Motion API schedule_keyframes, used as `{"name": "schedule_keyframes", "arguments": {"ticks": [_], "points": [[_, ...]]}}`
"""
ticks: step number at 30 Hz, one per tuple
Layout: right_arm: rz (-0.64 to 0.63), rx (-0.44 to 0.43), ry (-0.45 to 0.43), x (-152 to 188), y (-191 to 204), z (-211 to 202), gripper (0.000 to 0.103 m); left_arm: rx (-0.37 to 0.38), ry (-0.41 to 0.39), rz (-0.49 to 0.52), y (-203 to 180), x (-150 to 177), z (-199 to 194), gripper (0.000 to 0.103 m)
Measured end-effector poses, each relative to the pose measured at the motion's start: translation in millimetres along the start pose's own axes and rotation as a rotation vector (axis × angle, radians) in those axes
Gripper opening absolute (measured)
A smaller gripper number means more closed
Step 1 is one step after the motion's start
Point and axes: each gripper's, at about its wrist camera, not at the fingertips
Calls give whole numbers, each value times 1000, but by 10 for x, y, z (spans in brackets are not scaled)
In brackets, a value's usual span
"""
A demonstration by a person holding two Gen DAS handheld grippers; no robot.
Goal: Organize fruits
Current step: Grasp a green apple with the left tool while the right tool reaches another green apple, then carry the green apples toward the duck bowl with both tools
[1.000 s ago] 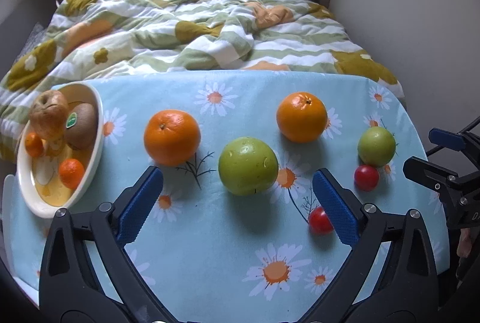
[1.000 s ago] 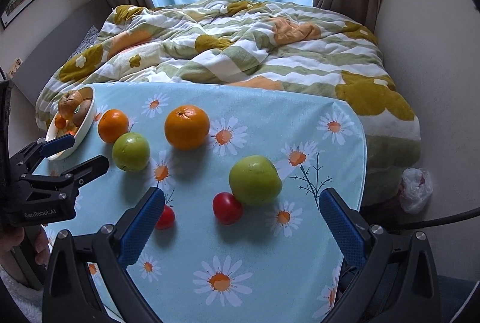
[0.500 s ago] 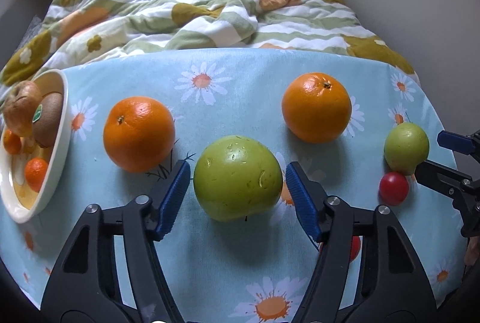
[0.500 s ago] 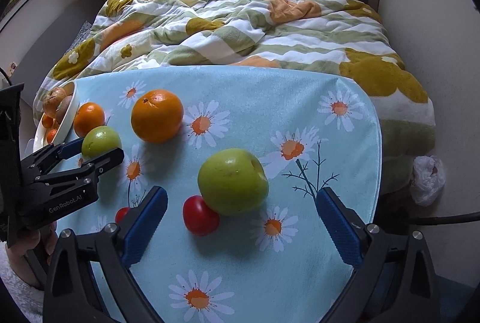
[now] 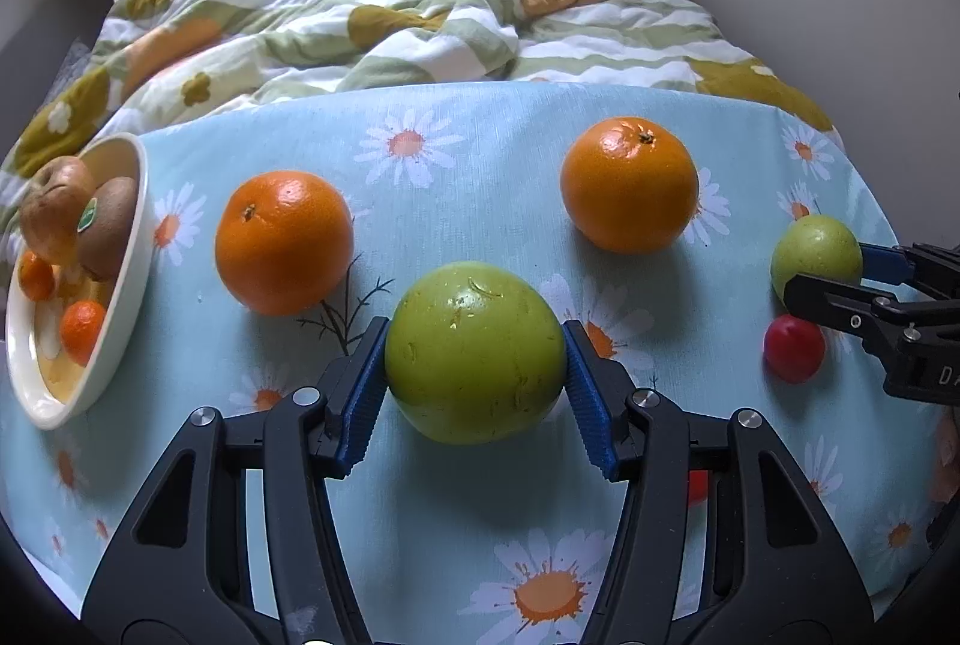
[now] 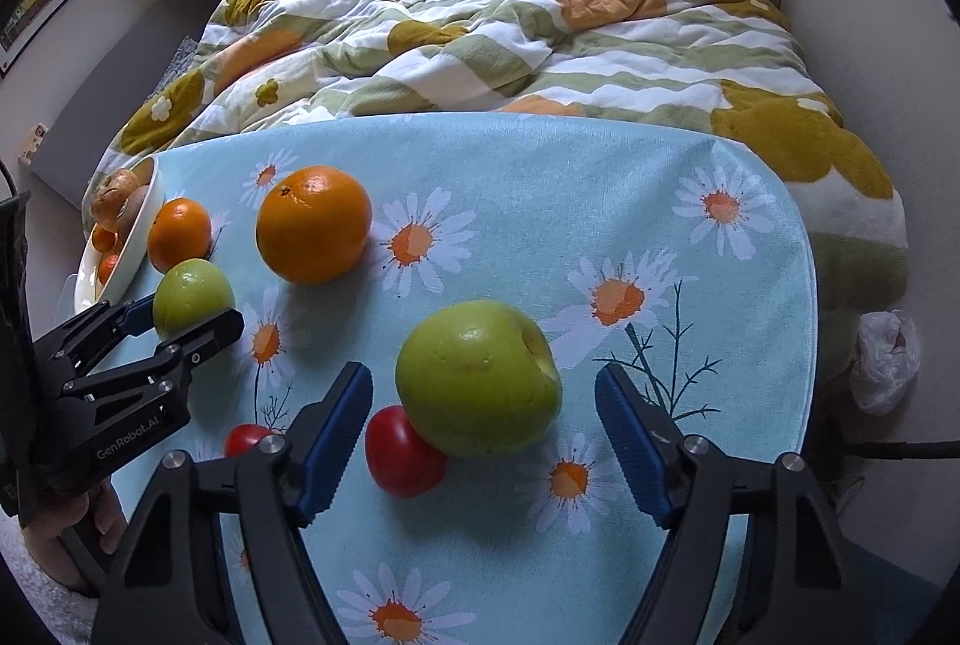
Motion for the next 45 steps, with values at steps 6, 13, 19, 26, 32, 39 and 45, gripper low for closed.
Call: {"name": "schedule_keyframes", "arguments": {"ticks": [6, 13, 19, 26, 32, 39, 45], "points": [[11, -20, 9, 15, -34, 73, 53, -4, 4, -2, 2, 59, -39, 62], [-26, -14, -16, 22, 28, -1, 50, 3, 4, -8, 40, 137, -107, 62], [-54, -5, -47, -19, 106, -148, 50, 7, -13, -12, 61, 145, -307, 62], [-85, -14, -64, -60, 287, -331, 50, 18, -31, -39, 190, 104, -637, 62], [-113, -7, -84, -90, 598, -492, 50, 38, -68, -56, 428, 89, -935, 62], [-126, -14, -102, -120, 1101, -607, 50, 51, -97, -72, 915, 106, -1221, 62], [-128, -35, -104, -145, 1588, -519, 50, 38, -98, -74, 1454, 176, -1283, 62]]}}
Point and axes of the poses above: each gripper's, at about its wrist camera, not at the fingertips, and z roughly the way its jaws point, y to its left, x to its underside, and after that the axes turned 8 degrees about -x, right-handed
